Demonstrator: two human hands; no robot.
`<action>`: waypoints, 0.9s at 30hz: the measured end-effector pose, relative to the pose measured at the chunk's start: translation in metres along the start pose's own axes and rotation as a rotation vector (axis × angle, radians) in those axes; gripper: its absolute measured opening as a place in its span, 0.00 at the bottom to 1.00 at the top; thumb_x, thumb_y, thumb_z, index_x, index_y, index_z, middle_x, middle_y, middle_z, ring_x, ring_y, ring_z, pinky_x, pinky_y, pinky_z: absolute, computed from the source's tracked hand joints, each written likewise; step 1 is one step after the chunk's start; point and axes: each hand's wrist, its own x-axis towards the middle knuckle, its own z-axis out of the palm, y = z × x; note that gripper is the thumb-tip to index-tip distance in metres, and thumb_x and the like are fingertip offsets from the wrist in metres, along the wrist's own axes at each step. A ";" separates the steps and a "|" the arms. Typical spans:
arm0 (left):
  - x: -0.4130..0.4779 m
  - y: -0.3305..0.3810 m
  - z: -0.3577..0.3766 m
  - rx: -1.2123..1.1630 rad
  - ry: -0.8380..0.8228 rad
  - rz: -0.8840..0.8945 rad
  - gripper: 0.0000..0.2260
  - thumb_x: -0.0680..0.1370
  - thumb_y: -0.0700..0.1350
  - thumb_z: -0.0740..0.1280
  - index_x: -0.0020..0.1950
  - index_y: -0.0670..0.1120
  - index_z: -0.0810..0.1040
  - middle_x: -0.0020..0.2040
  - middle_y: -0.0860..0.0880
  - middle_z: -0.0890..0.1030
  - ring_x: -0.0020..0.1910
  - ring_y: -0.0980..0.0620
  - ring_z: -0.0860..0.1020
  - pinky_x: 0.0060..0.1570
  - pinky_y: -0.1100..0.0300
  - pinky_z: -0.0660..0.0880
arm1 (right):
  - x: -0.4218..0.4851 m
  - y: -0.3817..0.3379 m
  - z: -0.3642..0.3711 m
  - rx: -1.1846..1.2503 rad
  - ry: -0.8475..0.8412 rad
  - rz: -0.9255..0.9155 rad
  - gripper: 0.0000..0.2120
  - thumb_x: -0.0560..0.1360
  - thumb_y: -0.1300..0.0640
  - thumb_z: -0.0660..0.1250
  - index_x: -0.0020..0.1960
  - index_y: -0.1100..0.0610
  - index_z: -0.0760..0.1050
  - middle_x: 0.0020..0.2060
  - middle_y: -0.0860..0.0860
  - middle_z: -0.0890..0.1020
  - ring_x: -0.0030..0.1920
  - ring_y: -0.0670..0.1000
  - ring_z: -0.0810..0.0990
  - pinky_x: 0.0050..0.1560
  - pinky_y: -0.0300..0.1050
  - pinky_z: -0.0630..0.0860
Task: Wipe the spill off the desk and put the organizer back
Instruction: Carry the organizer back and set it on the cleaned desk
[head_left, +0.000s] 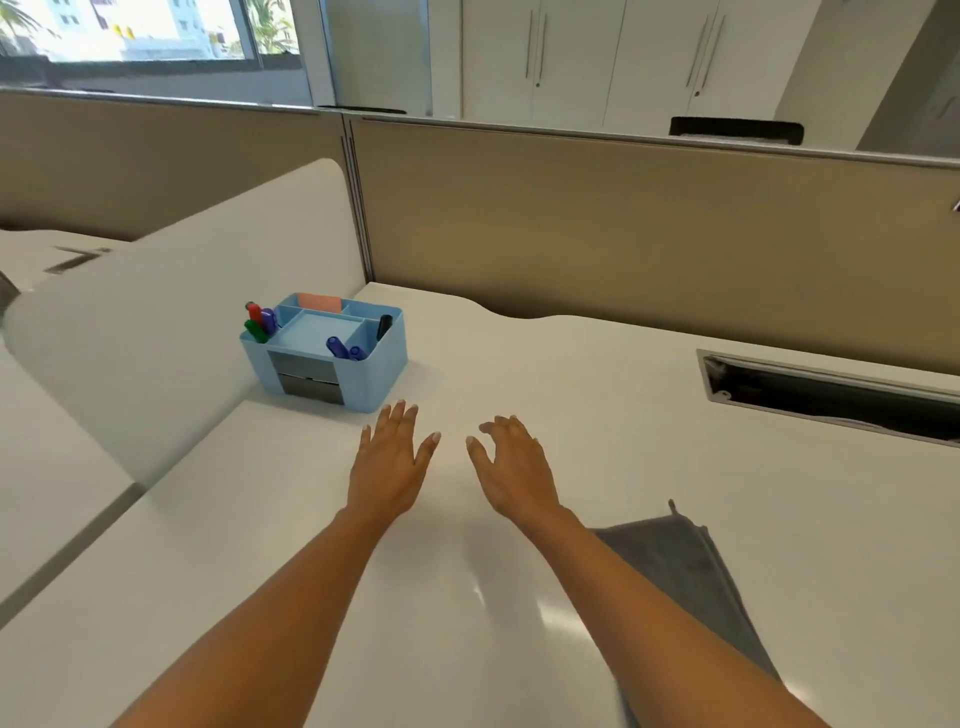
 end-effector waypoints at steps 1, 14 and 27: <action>0.011 -0.017 -0.009 0.000 0.011 -0.031 0.27 0.79 0.58 0.48 0.75 0.48 0.51 0.78 0.48 0.50 0.77 0.49 0.47 0.74 0.50 0.44 | 0.012 -0.012 0.008 0.007 -0.013 -0.005 0.22 0.80 0.47 0.52 0.70 0.56 0.64 0.74 0.52 0.62 0.76 0.49 0.53 0.75 0.50 0.50; 0.092 -0.154 -0.066 -0.473 0.369 -0.379 0.23 0.79 0.50 0.56 0.72 0.43 0.59 0.73 0.41 0.64 0.71 0.41 0.63 0.69 0.47 0.63 | 0.129 -0.101 0.093 0.233 -0.063 0.136 0.25 0.79 0.44 0.52 0.72 0.56 0.59 0.72 0.55 0.65 0.71 0.55 0.64 0.69 0.49 0.63; 0.157 -0.181 -0.070 -0.882 0.409 -0.552 0.24 0.80 0.57 0.47 0.72 0.47 0.61 0.72 0.43 0.66 0.70 0.44 0.65 0.68 0.51 0.62 | 0.178 -0.112 0.125 0.843 0.059 0.441 0.24 0.80 0.42 0.45 0.68 0.54 0.64 0.64 0.55 0.73 0.53 0.50 0.70 0.46 0.40 0.67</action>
